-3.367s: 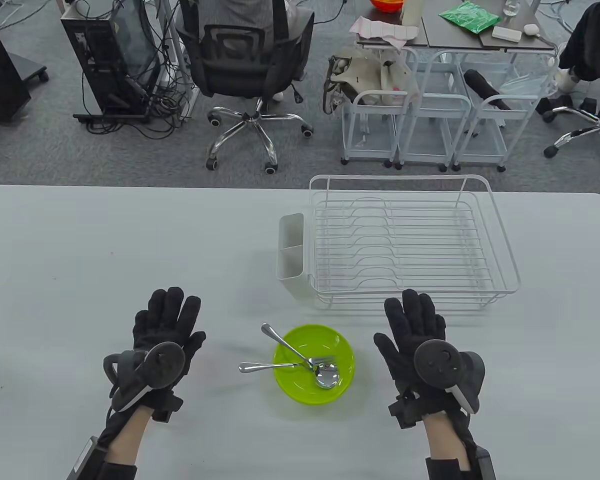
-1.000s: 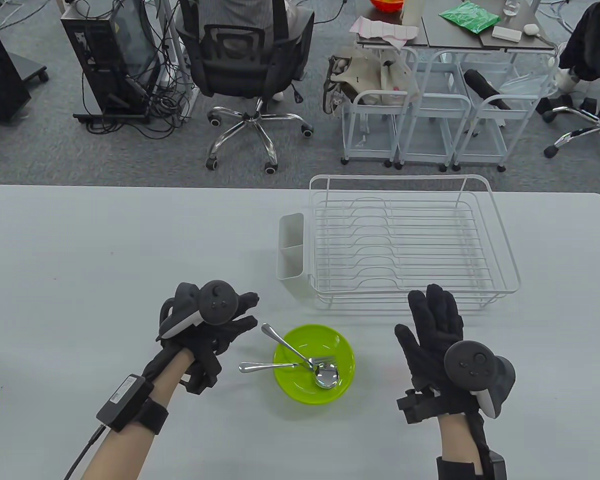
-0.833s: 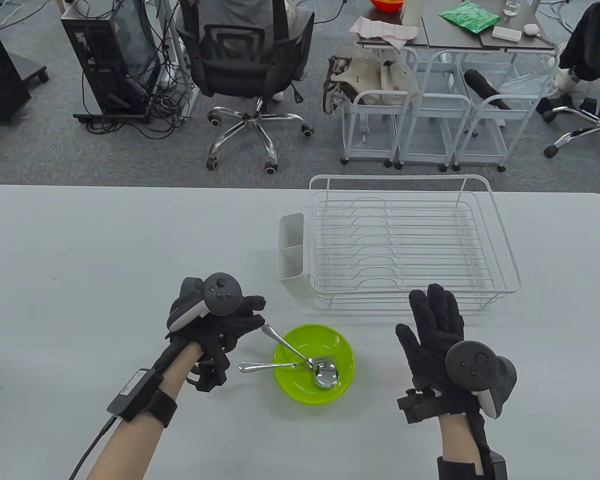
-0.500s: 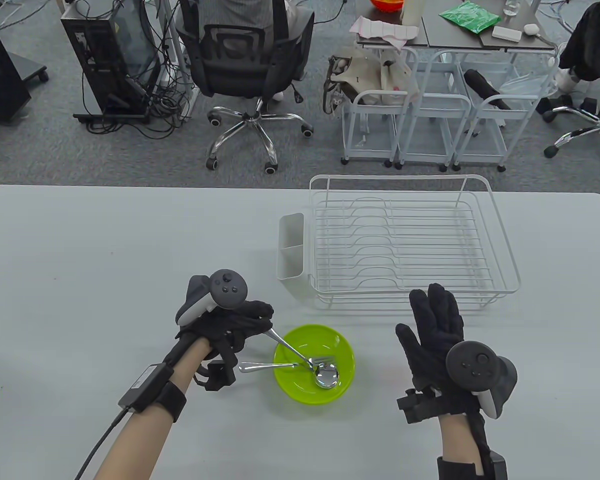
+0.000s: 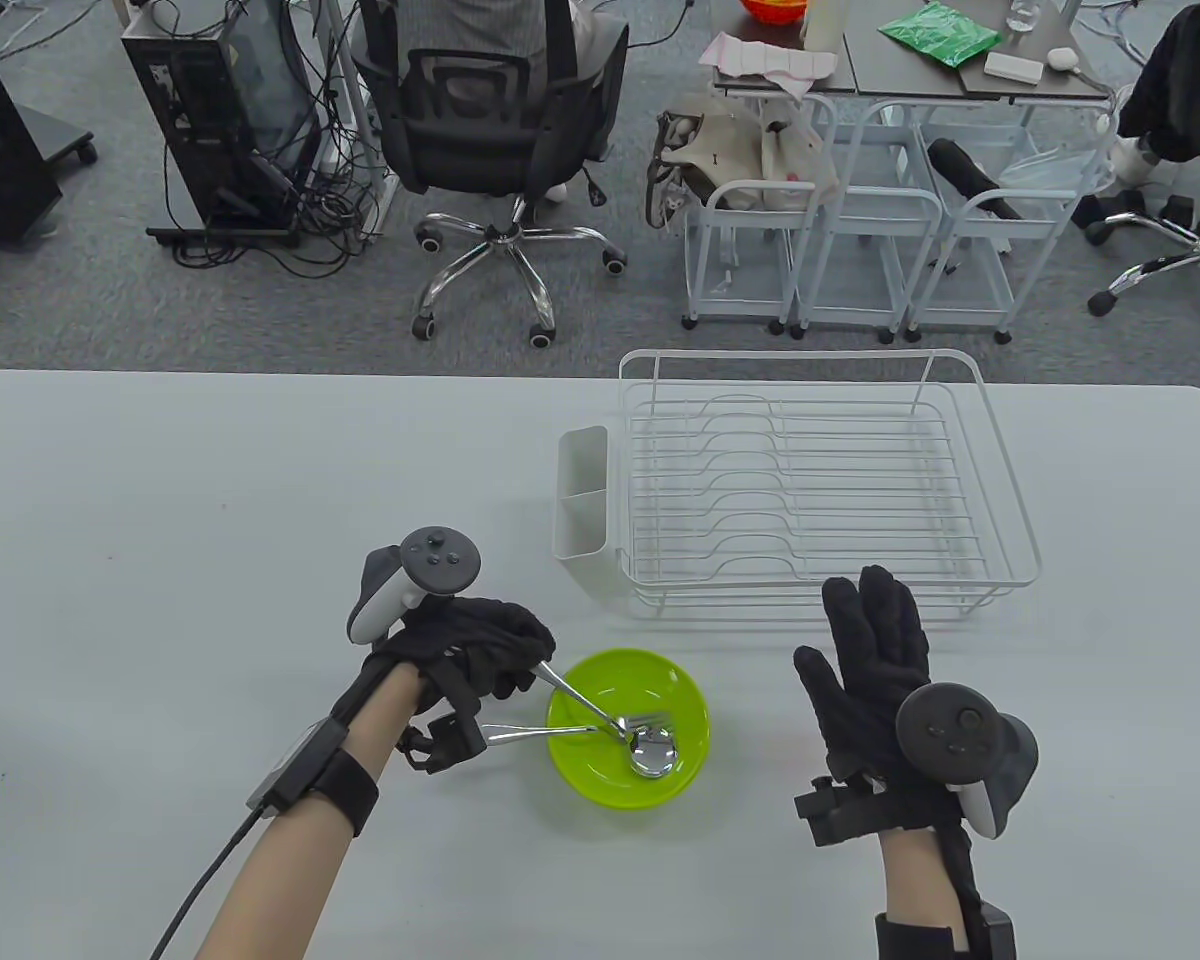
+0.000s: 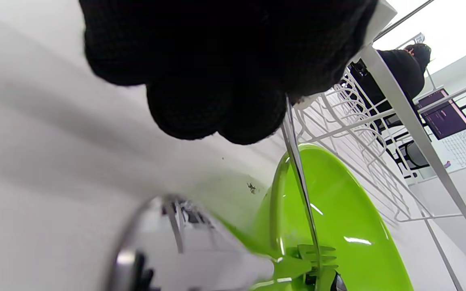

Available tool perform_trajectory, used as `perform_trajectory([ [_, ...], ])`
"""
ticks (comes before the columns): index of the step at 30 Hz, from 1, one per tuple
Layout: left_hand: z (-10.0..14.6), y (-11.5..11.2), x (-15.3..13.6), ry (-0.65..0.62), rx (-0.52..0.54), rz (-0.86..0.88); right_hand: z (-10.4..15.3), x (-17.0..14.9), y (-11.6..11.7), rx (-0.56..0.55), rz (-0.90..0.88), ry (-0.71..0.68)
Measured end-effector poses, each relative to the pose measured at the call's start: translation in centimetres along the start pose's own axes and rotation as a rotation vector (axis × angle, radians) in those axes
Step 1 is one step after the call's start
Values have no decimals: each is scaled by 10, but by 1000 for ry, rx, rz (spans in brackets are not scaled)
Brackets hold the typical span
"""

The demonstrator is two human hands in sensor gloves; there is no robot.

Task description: Insert the steel spoon and steel fork into the cutlery bin

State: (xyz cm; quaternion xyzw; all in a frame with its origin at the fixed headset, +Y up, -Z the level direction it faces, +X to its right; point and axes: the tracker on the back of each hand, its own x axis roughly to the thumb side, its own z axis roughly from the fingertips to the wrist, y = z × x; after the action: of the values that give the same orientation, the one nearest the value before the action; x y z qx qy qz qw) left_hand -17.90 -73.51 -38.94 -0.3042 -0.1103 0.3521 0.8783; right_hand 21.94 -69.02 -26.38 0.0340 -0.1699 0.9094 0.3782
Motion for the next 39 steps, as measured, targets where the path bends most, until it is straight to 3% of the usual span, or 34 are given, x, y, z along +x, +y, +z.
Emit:
perform_trajectory([
  [7,18,16,10,-79,67,45,0,0,0,1,-4,2],
  [12,42,38,17,-160,192,98,0,0,0,3,-4,1],
  [18,73,73,22,-238,419,110,0,0,1,4,-8,3],
  [24,93,96,30,-247,747,29,1,2,1,4,-11,-4],
  [30,82,99,42,-164,902,-58,1,2,1,-2,-21,-9],
  [39,39,80,62,-64,921,-201,1,2,0,-8,-38,-14],
])
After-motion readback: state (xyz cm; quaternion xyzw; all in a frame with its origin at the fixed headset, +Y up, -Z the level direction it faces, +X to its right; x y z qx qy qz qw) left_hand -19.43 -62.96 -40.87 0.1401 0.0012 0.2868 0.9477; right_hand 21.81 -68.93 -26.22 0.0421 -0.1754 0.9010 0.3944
